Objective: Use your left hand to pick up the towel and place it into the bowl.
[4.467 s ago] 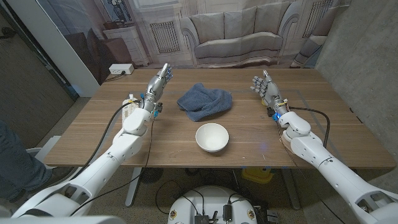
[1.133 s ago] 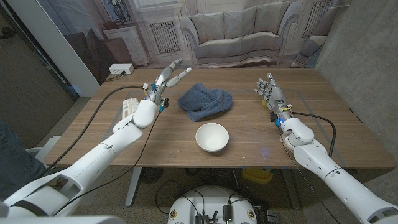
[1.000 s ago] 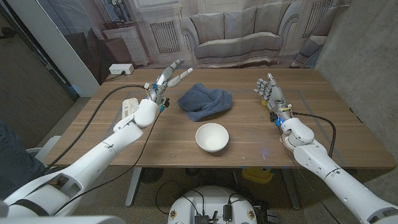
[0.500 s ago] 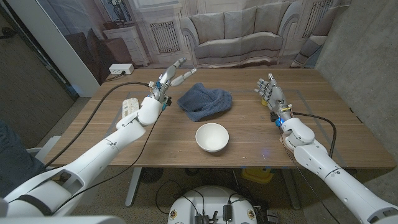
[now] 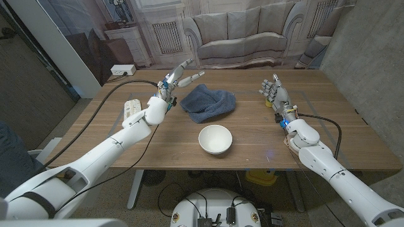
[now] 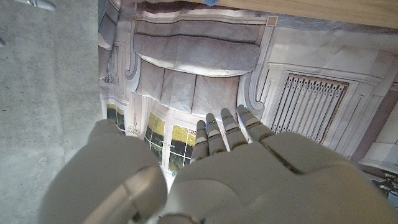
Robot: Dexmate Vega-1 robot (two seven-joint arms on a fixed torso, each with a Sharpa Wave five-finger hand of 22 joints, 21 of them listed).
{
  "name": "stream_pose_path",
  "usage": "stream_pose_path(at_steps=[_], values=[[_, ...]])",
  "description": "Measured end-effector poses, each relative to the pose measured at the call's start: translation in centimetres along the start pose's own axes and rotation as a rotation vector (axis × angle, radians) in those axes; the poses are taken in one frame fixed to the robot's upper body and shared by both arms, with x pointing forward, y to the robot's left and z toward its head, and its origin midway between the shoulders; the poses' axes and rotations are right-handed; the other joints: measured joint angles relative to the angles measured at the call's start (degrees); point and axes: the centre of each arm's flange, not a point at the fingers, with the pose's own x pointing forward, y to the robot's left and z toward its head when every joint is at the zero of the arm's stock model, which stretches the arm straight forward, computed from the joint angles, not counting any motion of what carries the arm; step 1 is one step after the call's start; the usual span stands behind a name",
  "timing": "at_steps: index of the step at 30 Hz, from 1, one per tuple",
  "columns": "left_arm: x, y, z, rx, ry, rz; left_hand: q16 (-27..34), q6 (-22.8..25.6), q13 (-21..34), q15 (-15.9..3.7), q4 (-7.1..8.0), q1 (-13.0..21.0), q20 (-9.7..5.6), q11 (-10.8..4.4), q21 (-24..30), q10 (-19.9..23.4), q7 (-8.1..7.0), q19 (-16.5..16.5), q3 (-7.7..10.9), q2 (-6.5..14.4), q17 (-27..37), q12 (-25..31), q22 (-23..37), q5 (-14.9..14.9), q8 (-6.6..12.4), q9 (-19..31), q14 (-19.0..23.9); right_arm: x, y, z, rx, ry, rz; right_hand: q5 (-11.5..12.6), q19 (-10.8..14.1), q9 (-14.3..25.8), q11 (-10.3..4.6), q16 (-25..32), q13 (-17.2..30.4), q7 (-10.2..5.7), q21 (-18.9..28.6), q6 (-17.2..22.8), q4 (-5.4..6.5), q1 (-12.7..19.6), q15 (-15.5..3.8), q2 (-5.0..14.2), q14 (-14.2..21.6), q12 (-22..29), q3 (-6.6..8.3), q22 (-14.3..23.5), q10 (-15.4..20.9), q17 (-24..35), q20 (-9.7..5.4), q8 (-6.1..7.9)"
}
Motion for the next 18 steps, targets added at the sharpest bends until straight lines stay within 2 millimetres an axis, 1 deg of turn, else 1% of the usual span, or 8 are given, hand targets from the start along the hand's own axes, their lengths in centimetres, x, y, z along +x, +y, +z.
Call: stream_pose_path(at_steps=[4, 5, 9, 10, 16, 17, 18], values=[[0.0, -0.1, -0.1, 0.037, 0.007, -0.001, 0.0, 0.0, 0.0, 0.0, -0.24, 0.24, 0.0, 0.0, 0.0, 0.0, 0.0, 0.0, -0.24, 0.23, 0.0, 0.0, 0.0, 0.0, 0.0, 0.0, 0.0, 0.2, -0.1, 0.0, 0.0, -0.001, -0.002, 0.0, 0.0, 0.0, 0.0, 0.0, 0.0, 0.0, 0.0, 0.0, 0.0, 0.0, 0.0, 0.0, 0.0, 0.0, 0.0, 0.0, 0.0, 0.0, 0.0, 0.0], [0.2, -0.1, 0.3, 0.046, -0.001, -0.003, 0.0, 0.0, 0.0, 0.0, -0.24, 0.24, 0.0, 0.0, 0.0, 0.0, 0.0, 0.0, -0.24, 0.23, 0.0, 0.0, 0.0, 0.0, 0.0, 0.0, 0.0, 0.3, -0.1, 0.0, 0.001, -0.001, 0.0, 0.0, 0.0, 0.0, 0.0, 0.0, 0.0, 0.0, 0.0, 0.0, 0.0, 0.0, 0.0, 0.0, 0.0, 0.0, 0.0, 0.0, 0.0, 0.0, 0.0, 0.0], [0.2, -0.1, 0.0, 0.076, 0.011, -0.004, 0.0, 0.0, 0.0, 0.0, -0.24, 0.26, 0.0, 0.0, 0.0, 0.0, 0.0, 0.0, -0.24, 0.21, 0.0, 0.0, 0.0, 0.0, -0.02, 0.0, 0.0, 0.4, -0.2, 0.0, 0.001, -0.001, -0.003, 0.0, 0.0, 0.0, 0.0, 0.0, 0.0, 0.0, 0.0, 0.0, 0.0, 0.0, 0.0, 0.0, 0.0, 0.0, 0.0, 0.0, 0.0, 0.0, 0.0, 0.0], [0.4, -0.2, 0.7, 0.084, -0.006, -0.009, 0.0, 0.0, 0.0, 0.0, -0.24, 0.46, 0.0, 0.0, 0.0, 0.0, 0.0, 0.0, -0.24, 0.0, 0.0, 0.0, 0.0, 0.0, -0.13, 0.0, 0.0, 0.4, -0.2, 0.0, 0.002, -0.001, 0.002, 0.0, 0.0, 0.0, 0.0, 0.0, 0.0, 0.0, 0.0, 0.0, 0.0, 0.0, 0.0, 0.0, 0.0, 0.0, 0.0, 0.0, 0.0, 0.0, 0.0, 0.0], [0.3, -0.3, 0.2, 0.131, 0.016, -0.017, 0.0, 0.0, 0.0, 0.0, -0.23, 0.46, 0.0, 0.0, -0.42, 0.0, 0.0, 0.0, -0.23, 0.0, 0.0, 0.0, 0.0, 0.0, -0.35, 0.0, 0.0, 0.6, -0.2, -0.1, 0.003, 0.001, -0.001, 0.0, 0.0, 0.0, 0.0, 0.0, 0.0, 0.0, -0.4, 0.0, 0.0, 0.0, 0.0, 0.0, 0.0, 0.0, 0.0, -0.01, 0.0, 0.0, 0.0, 0.0], [0.7, -0.4, 1.1, 0.138, -0.008, -0.025, 0.0, 0.0, 0.0, 0.0, -0.23, 0.46, 0.0, -0.01, -0.41, -0.02, 0.0, 0.0, -0.23, 0.0, 0.0, 0.0, 0.0, 0.0, -0.35, 0.0, 0.0, 0.6, -0.2, -0.1, 0.005, 0.001, 0.004, 0.0, 0.0, 0.0, 0.0, 0.0, 0.0, 0.0, -0.4, 0.0, 0.0, 0.0, 0.0, 0.0, 0.0, 0.0, 0.0, -0.01, 0.0, 0.0, 0.0, 0.0], [0.7, -0.4, 1.2, 0.144, -0.009, -0.028, 0.0, 0.0, 0.0, 0.0, -0.23, 0.46, 0.0, -0.04, -0.42, -0.05, 0.0, 0.0, -0.23, 0.0, 0.0, 0.0, 0.0, 0.0, -0.35, 0.0, 0.0, 0.7, -0.2, -0.1, 0.005, 0.001, 0.004, 0.0, 0.0, 0.0, 0.0, -0.03, 0.0, 0.0, -0.4, 0.0, 0.0, 0.0, 0.0, 0.0, 0.0, 0.0, 0.0, -0.01, 0.0, 0.0, 0.0, 0.0]])
